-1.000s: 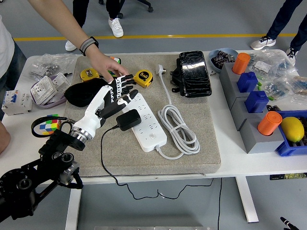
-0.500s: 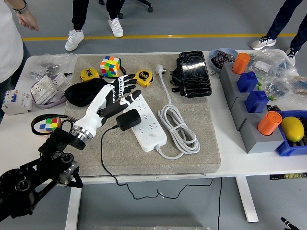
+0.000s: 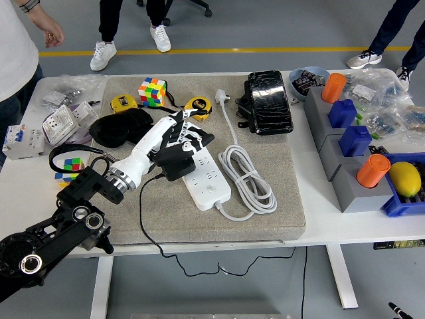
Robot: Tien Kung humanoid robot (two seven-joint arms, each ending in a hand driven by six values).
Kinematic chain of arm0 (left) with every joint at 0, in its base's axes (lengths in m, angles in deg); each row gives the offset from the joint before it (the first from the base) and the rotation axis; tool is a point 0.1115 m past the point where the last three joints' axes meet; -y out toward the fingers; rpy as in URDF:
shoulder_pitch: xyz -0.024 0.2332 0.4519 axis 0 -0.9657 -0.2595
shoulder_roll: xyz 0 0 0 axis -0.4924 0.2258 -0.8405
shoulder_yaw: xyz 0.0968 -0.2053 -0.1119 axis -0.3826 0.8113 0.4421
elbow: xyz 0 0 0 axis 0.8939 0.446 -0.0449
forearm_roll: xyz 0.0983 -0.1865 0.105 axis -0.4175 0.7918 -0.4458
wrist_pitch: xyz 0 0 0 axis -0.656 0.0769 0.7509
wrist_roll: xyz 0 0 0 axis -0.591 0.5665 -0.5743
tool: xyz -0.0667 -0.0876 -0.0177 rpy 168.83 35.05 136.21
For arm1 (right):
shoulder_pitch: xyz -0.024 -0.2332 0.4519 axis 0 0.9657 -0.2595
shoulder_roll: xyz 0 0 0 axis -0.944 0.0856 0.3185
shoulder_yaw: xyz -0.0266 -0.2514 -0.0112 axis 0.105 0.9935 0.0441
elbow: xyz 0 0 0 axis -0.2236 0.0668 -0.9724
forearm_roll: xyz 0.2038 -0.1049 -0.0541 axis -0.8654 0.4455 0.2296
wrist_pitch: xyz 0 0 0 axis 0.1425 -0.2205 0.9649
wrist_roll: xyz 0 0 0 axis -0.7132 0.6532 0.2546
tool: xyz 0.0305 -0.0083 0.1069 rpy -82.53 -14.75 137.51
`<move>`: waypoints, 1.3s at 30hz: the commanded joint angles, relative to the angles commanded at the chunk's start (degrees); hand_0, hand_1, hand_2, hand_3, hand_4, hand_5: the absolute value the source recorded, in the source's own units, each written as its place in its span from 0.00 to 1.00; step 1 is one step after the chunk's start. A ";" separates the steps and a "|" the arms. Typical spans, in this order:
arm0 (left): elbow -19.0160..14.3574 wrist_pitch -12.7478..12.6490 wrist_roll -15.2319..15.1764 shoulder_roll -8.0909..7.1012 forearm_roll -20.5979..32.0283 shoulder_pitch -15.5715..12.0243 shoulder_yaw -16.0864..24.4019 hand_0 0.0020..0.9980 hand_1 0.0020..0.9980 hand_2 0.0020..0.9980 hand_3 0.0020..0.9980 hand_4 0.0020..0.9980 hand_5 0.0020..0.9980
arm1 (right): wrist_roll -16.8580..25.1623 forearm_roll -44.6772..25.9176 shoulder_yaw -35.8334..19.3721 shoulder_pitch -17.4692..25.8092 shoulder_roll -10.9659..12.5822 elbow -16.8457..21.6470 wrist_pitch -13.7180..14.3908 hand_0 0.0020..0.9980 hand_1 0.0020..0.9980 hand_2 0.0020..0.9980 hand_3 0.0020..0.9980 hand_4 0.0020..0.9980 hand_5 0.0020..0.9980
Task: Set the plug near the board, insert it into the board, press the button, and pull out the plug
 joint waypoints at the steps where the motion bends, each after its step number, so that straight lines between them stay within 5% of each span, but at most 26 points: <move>1: -0.25 0.66 1.46 0.03 -0.98 0.15 0.04 0.17 0.18 0.33 0.84 0.90 0.48 | 0.00 0.00 -0.04 -0.02 0.00 0.01 -0.01 0.57 0.64 0.62 0.55 0.97 0.54; 2: -0.47 1.25 2.45 0.09 -1.84 0.31 0.02 0.09 0.06 0.14 0.85 0.88 0.31 | 0.01 -0.01 -0.10 -0.03 -0.04 0.00 0.00 0.57 0.64 0.62 0.55 0.97 0.54; 7: -2.00 6.05 8.82 0.26 -5.25 1.15 0.21 0.09 0.06 0.14 0.85 0.88 0.31 | 0.04 -0.02 -0.32 -0.04 -0.08 0.02 0.02 0.57 0.64 0.62 0.55 0.97 0.54; 8: -2.34 7.18 10.27 0.28 -5.92 1.30 0.27 0.07 0.07 0.14 0.84 0.71 0.03 | 0.05 -0.02 -0.36 -0.03 -0.06 0.02 0.03 0.57 0.64 0.62 0.55 0.97 0.54; 13: -4.21 13.05 17.79 0.26 -8.09 1.92 0.43 0.07 0.07 0.14 0.84 0.71 0.03 | 0.04 0.00 -0.39 0.03 0.01 -0.01 0.04 0.57 0.64 0.62 0.55 0.97 0.54; 14: -4.44 13.96 18.95 0.26 -8.33 2.00 0.38 0.06 0.08 0.15 0.86 0.55 0.00 | 0.04 0.02 -0.40 0.04 0.01 0.00 0.04 0.57 0.64 0.62 0.55 0.97 0.54; 18: -4.98 16.47 22.11 0.11 -9.23 2.35 -0.27 0.06 0.08 0.15 0.86 0.55 0.00 | 0.04 0.02 -0.38 0.07 -0.01 0.00 0.03 0.57 0.64 0.62 0.55 0.97 0.54; 39: -2.33 19.10 26.31 0.22 -10.83 3.97 -4.81 0.05 0.09 0.16 0.84 0.59 0.00 | 0.04 0.03 -0.09 -0.05 0.12 0.00 0.03 0.57 0.64 0.62 0.55 0.97 0.54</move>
